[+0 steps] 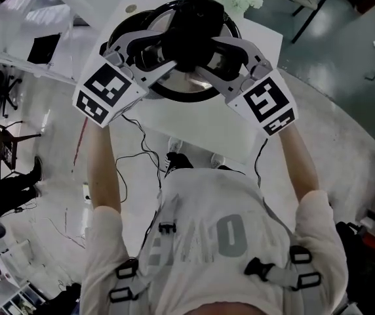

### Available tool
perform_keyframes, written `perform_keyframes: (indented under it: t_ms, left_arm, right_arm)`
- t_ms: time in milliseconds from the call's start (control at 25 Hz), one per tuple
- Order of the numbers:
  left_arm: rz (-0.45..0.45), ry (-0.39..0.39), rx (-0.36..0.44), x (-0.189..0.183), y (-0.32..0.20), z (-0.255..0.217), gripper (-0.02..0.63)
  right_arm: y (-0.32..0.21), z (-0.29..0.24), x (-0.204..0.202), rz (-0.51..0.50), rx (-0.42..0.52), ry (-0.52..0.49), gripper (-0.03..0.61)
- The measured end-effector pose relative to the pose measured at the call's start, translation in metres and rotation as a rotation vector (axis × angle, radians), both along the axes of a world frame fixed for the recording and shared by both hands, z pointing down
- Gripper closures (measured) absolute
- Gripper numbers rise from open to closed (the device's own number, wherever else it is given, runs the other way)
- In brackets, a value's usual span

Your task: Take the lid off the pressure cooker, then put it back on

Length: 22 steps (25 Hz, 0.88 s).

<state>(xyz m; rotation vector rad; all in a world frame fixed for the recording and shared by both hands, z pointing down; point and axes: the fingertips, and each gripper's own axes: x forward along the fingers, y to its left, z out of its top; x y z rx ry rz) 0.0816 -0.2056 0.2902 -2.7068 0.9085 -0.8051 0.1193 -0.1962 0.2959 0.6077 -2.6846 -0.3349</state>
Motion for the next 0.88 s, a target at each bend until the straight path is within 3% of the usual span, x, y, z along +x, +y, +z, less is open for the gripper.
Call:
perform_keyframes:
  t_ms: [240, 520, 680, 880]
  left_arm:
    - [0.008, -0.005, -0.022, -0.07, -0.036, -0.003, 0.396]
    - [0.045, 0.002, -0.099, -0.138, -0.066, 0.012, 0.396]
    - [0.088, 0.024, -0.153, -0.155, -0.073, 0.024, 0.394]
    - [0.112, 0.07, -0.206, -0.158, -0.076, 0.033, 0.394]
  right_arm:
    - [-0.035, -0.004, -0.069, 0.009, -0.02, 0.0, 0.354]
    - [-0.064, 0.01, -0.136, 0.047, -0.108, -0.005, 0.355]
    - [-0.069, 0.022, -0.154, 0.078, -0.184, -0.01, 0.355]
    - [-0.072, 0.028, -0.158, 0.087, -0.214, 0.004, 0.354]
